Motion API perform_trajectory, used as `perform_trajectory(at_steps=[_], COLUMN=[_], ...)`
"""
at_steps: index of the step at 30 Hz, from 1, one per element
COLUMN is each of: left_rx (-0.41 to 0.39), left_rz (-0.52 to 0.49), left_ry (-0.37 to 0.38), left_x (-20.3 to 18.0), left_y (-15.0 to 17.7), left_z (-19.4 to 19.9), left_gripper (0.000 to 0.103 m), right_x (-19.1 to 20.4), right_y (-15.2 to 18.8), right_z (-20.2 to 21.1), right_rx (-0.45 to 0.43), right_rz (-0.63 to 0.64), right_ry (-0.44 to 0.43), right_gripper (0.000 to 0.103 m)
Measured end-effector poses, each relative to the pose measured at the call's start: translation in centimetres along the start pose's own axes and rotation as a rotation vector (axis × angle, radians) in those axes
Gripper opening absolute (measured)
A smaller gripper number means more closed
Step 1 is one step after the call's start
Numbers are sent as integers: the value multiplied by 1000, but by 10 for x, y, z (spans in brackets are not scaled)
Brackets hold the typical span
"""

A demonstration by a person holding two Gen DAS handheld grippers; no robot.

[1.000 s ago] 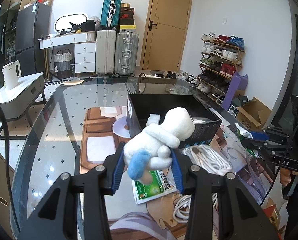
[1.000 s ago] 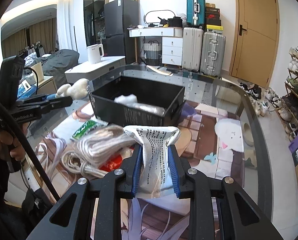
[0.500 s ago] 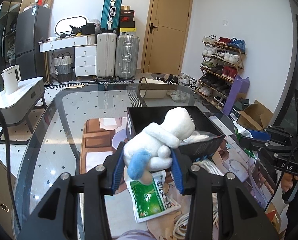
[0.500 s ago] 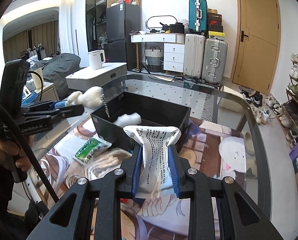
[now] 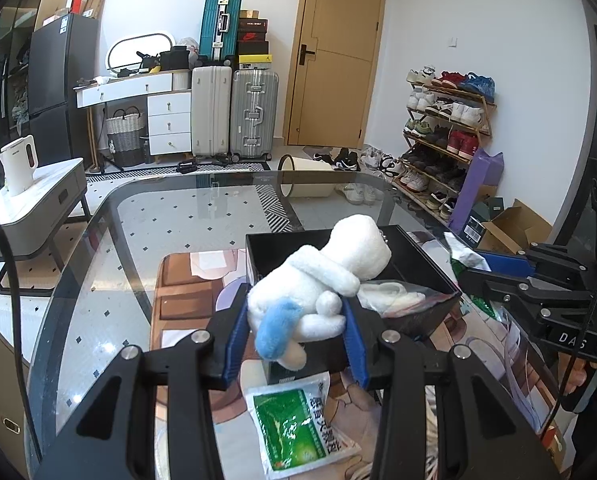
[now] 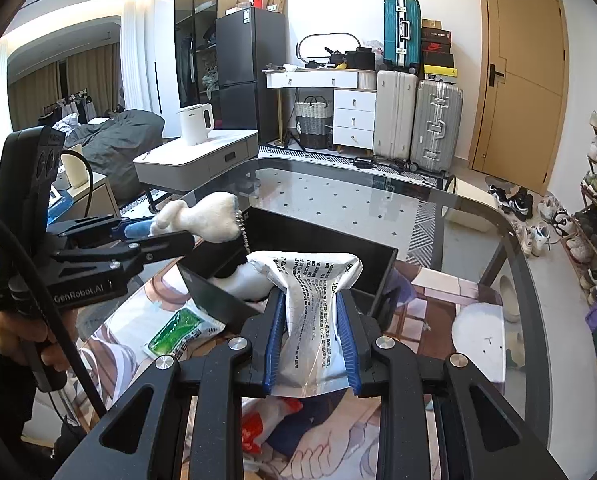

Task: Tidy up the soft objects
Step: 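Lift the plush toy and sachet and carry both over the black box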

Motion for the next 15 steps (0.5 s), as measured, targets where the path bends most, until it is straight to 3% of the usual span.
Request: perform_trajectory(at_steps=[15], left_rx=[31], left_rz=[-18], left_ry=[-15], left_x=[-5], left_y=[-9], left_z=[-30], left_gripper=[41], right_x=[-4], right_y=[-18], right_z=[-34], right_rx=[42], right_rz=[-11], right_ry=[-12], right_gripper=[26])
Point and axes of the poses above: each gripper's, at about its wrist camera, not at the fingertips, and z roughly against the way its jaws point, x to its left, y to its underside, the point moved 6 cm from there along -z, roughly the way its jaws point, and after that the axes turned 2 degrees about -y, right-handed, at the moved point
